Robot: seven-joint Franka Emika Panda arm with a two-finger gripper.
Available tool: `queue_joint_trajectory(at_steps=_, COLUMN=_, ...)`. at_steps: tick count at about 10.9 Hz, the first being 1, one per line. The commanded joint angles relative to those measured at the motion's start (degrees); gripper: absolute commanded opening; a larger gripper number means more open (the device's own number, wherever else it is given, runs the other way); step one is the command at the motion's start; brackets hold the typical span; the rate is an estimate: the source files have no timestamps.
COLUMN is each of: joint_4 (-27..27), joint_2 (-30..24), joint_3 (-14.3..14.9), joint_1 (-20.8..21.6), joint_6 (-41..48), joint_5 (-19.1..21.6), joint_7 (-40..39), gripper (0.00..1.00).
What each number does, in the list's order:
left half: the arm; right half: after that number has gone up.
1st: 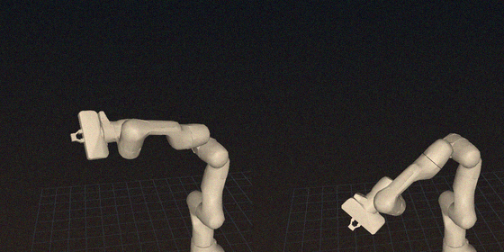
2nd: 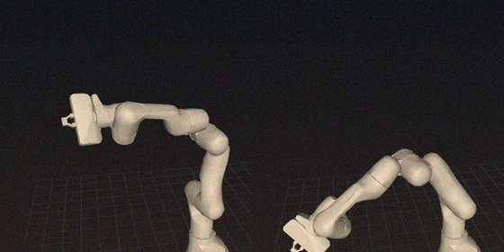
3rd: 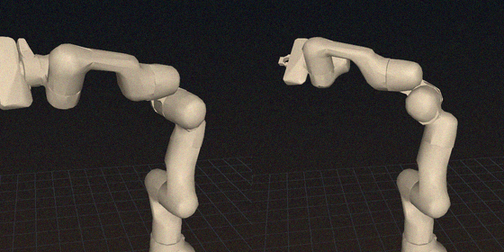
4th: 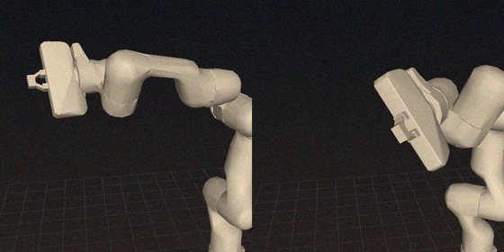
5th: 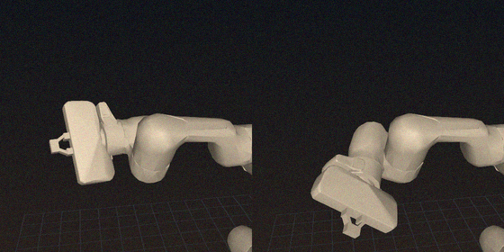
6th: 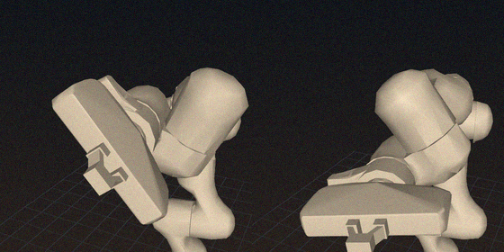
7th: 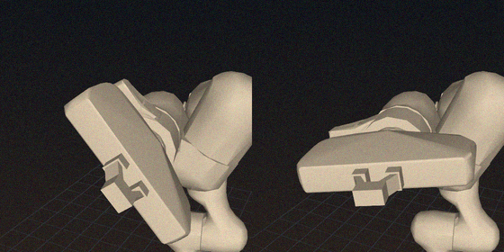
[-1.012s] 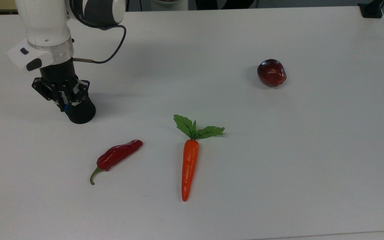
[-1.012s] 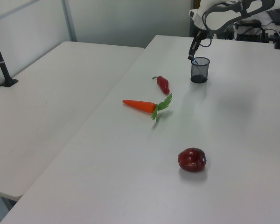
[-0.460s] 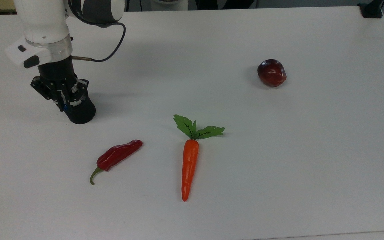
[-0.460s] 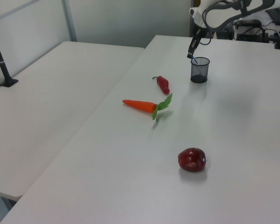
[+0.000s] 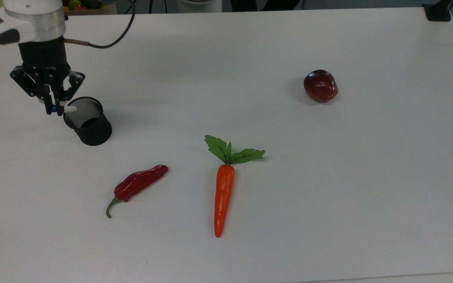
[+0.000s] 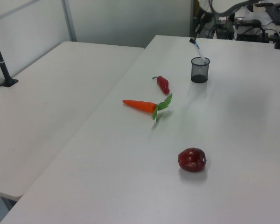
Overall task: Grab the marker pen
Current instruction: 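Lift the marker up out of the pen cup, then carry the marker away from the cup toward the carrot and lower it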
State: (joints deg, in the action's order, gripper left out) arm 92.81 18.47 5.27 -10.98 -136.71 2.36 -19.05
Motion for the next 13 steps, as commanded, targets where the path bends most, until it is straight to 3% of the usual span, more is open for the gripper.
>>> queue_joint_trajectory(at_steps=1, joint_4=1.3, joint_2=-5.1, joint_3=0.4, joint_1=-0.4, joint_6=2.1, joint_5=1.5, joint_7=0.2, gripper=0.16)
queue_joint_trajectory(at_steps=6, joint_4=-0.2, joint_2=-7.8, joint_3=-0.4, joint_1=0.8, joint_6=9.4, joint_5=2.6, joint_7=5.9, gripper=0.16)
queue_joint_trajectory(at_steps=13, joint_4=0.3, joint_2=-9.1, joint_3=-1.1, joint_1=15.2, joint_6=25.3, joint_5=1.0, joint_7=21.6, gripper=0.17)
